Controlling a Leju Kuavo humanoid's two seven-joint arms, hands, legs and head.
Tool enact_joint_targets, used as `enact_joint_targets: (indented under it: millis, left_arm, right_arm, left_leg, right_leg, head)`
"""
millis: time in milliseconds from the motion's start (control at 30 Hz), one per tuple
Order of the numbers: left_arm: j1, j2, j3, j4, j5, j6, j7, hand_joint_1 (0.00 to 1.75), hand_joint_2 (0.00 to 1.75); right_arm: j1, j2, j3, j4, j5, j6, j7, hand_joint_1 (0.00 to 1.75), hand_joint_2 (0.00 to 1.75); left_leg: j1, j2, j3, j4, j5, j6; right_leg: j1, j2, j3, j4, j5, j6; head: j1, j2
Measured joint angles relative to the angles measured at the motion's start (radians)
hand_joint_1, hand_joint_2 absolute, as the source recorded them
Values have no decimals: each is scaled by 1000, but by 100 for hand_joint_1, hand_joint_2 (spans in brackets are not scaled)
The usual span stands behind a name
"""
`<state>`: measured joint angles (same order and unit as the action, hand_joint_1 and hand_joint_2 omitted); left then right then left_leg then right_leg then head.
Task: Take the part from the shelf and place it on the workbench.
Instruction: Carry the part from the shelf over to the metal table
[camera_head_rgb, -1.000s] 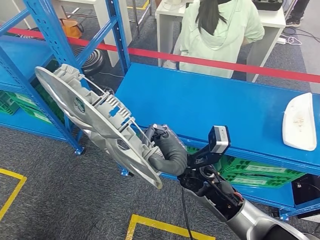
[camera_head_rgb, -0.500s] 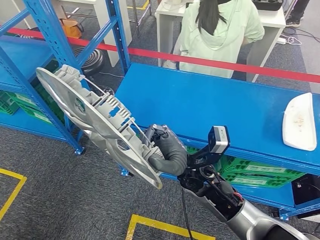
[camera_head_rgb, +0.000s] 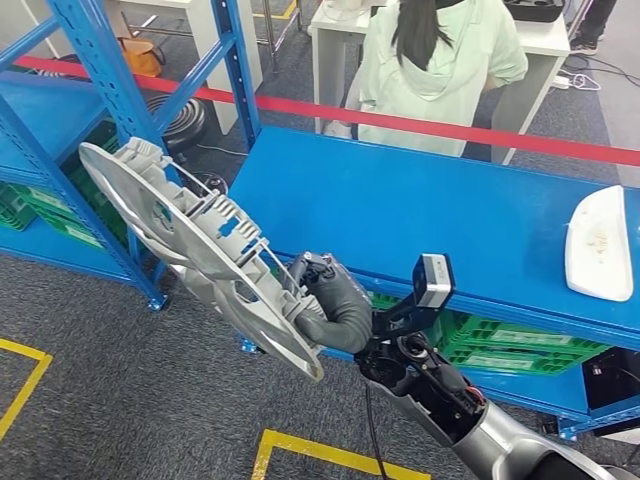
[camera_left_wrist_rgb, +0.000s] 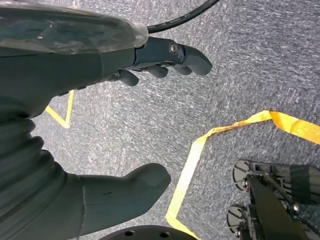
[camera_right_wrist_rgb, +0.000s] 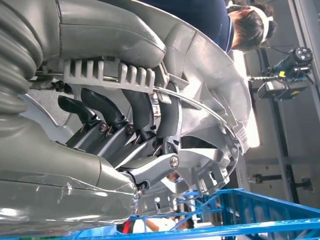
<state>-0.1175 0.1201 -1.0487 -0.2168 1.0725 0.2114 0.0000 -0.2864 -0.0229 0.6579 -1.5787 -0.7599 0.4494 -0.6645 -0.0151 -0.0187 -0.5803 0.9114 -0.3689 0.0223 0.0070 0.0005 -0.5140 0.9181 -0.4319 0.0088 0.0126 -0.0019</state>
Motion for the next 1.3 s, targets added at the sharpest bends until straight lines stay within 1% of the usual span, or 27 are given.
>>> enact_joint_targets:
  millis: [67, 100, 200, 233, 267, 300, 367, 433, 467, 533, 567, 600, 633, 700, 733, 767, 800, 833, 900, 933, 967, 1033, 1067, 1167, 1200, 1233, 1300]
  left_arm:
    - [-1, -2, 0, 0, -2, -2, 1, 0, 175]
    - [-1, -3, 0, 0, -4, -2, 3, 0, 175]
    - [-2, -4, 0, 0, -5, -2, 10, 0, 175]
    - [-2, -4, 0, 0, -5, -2, 12, 0, 175]
    - [-2, -4, 0, 0, -5, -3, 13, 0, 175]
    - [-2, -4, 0, 0, -5, -3, 13, 0, 175]
    - [-3, -2, 0, 0, -5, -3, 13, 0, 175]
    - [-4, 1, 0, 1, -5, -4, 13, 0, 175]
    - [-4, 2, 0, 1, -5, -4, 13, 0, 175]
    - [-3, 1, 0, 1, -5, -5, 13, 0, 175]
    - [-2, 0, 0, 1, -5, -5, 13, 0, 175]
    - [-1, 0, 0, 1, -5, -5, 13, 0, 175]
    - [0, -1, 0, 1, -5, -6, 13, 0, 175]
    - [-1, -2, 0, 1, -5, -7, 13, 0, 175]
    - [-2, -3, 0, 1, -5, -7, 13, 0, 175]
    - [-2, -3, 0, 1, -5, -7, 13, 0, 175]
    - [-2, -2, 0, 1, -5, -7, 13, 0, 175]
    - [-3, -2, 0, 1, -5, -7, 13, 0, 175]
    - [-7, -1, 0, 1, -5, -7, 13, 0, 175]
    - [-10, 1, 0, 1, -5, -5, 13, 0, 175]
    - [-13, 3, 0, 1, -6, -4, 13, 0, 175]
    - [-15, 4, 0, 1, -5, -2, 12, 0, 175]
    - [-14, 4, 0, 1, -5, -1, 12, 0, 175]
    - [-11, 2, -1, 1, -3, -2, 11, 0, 175]
    - [-9, 2, -1, 1, -3, -2, 11, 0, 175]
    - [-7, 2, -1, 1, -3, -2, 11, 0, 175]
    - [-5, 1, -1, 1, -3, -2, 10, 0, 175]
  right_arm:
    - [1, 0, -1, 0, 0, 0, 0, 175, 175]
    - [2, 0, -2, 0, 0, 0, 0, 175, 175]
    - [8, 0, -4, 1, 0, -1, 0, 175, 175]
    - [11, 0, -5, 1, 0, -2, 0, 175, 175]
    - [13, 0, -5, 2, 0, -2, 0, 175, 175]
    - [14, 0, -5, 2, 0, -3, 0, 175, 175]
    - [14, 0, -6, 3, 0, -3, 0, 175, 175]
    - [14, 0, -6, 2, 1, -4, 0, 175, 175]
    - [14, 0, -7, 2, 1, -4, 0, 175, 175]
    - [14, 0, -7, 1, 1, -5, 1, 175, 175]
    - [13, 0, -7, 1, 2, -5, 1, 175, 175]
    - [13, 0, -7, 1, 2, -5, 1, 175, 175]
    - [13, 0, -7, 1, 2, -6, 1, 175, 175]
    - [13, 0, -7, 2, 2, -8, 2, 175, 175]
    - [14, 0, -7, 2, 2, -11, 3, 175, 175]
    - [15, 0, -7, 2, 2, -12, 4, 175, 175]
    - [15, 0, -7, 2, 2, -14, 4, 175, 175]
    - [16, 0, -8, 2, 3, -15, 5, 175, 175]
    - [17, 0, -8, 2, 4, -17, 6, 175, 175]
    - [17, 0, -7, 2, 6, -19, 8, 175, 175]
    - [17, 0, -7, 1, 8, -20, 9, 175, 175]
    - [16, 0, -7, 1, 18, -21, 10, 175, 175]
    - [16, 0, -7, 1, 22, -21, 10, 175, 175]
    - [14, 0, -8, 1, 27, -21, 12, 175, 175]
    - [13, 0, -7, 1, 28, -21, 13, 175, 175]
    - [13, 0, -7, 1, 30, -21, 14, 175, 175]
    - [13, 0, -7, 1, 35, -22, 16, 175, 175]
  left_leg:
    - [8, 3, 6, -12, 9, 4]
    - [12, 6, 9, -19, 12, 7]
    - [15, 12, 11, -25, 15, 9]
    - [16, 13, 10, -23, 16, 8]
    - [17, 13, 8, -21, 16, 7]
    - [19, 14, 5, -17, 16, 4]
    - [24, 12, -4, -2, 16, -7]
    - [26, 9, -13, 12, 17, -23]
    - [25, 7, -18, 17, 20, -30]
    - [30, 5, -28, 20, 30, -46]
    - [33, 6, -37, 27, 23, -53]
    - [36, 8, -50, 50, -3, -57]
    - [38, 10, -70, 98, -47, -60]
    - [38, 12, -119, 243, -155, -61]
    - [37, 12, -133, 307, -188, -60]
    - [36, 12, -131, 341, -199, -57]
    - [33, 12, -108, 335, -190, -53]
    - [29, 12, -66, 291, -169, -47]
    - [17, 12, 51, 135, -136, -32]
    - [11, 13, 95, 71, -131, -25]
    - [7, 14, 122, 28, -133, -18]
    - [3, 16, 127, 3, -130, -6]
    - [3, 17, 125, -1, -128, -7]
    - [6, 18, 118, -9, -120, -17]
    - [7, 17, 116, -8, -115, -15]
    - [5, 17, 114, -7, -112, -9]
    - [3, 16, 110, -3, -108, -4]
  right_leg:
    - [1, 1, -3, 12, -12, 6]
    - [1, 1, -14, 41, -36, 10]
    - [-9, 1, -90, 236, -150, 27]
    - [-16, 1, -109, 290, -169, 33]
    - [-22, 1, -112, 307, -167, 38]
    - [-29, 0, -94, 283, -147, 44]
    - [-42, -1, -15, 142, -90, 59]
    - [-45, 6, 35, 48, -53, 59]
    - [-43, 11, 36, 38, -50, 52]
    - [-37, 15, 19, 43, -43, 30]
    - [-35, 14, 11, 42, -37, 18]
    - [-34, 12, 0, 40, -28, 7]
    - [-33, 10, -11, 37, -17, -2]
    - [-27, 9, -35, 38, 2, -11]
    - [-23, 9, -48, 38, 11, -12]
    - [-20, 9, -61, 39, 20, -12]
    - [-17, 9, -72, 39, 28, -13]
    - [-16, 9, -82, 39, 36, -12]
    - [-14, 9, -94, 40, 47, -8]
    - [-13, 8, -97, 39, 53, -5]
    - [-13, 7, -98, 39, 58, 0]
    - [-11, 4, -99, 35, 70, 11]
    - [-11, 4, -99, 32, 69, 14]
    - [-6, 5, -103, 24, 33, -5]
    - [-5, 5, -103, 22, 31, -11]
    - [-6, 5, -103, 18, 50, -11]
    - [-8, 5, -102, 10, 90, 1]
  head:
    - [1, 0]
    - [4, 0]
    - [20, 0]
    - [23, 0]
    - [24, 0]
    - [26, 0]
    - [30, 0]
    - [32, 0]
    - [31, 0]
    - [23, 0]
    - [19, 0]
    - [14, 0]
    - [8, 0]
    - [-3, 0]
    - [-6, 0]
    - [-7, 0]
    - [-8, 0]
    - [-8, 0]
    - [-9, 0]
    - [-8, 0]
    - [-7, 0]
    - [-4, 0]
    - [-4, 0]
    - [1, 0]
    - [4, 0]
    - [5, 0]
    - [7, 0]
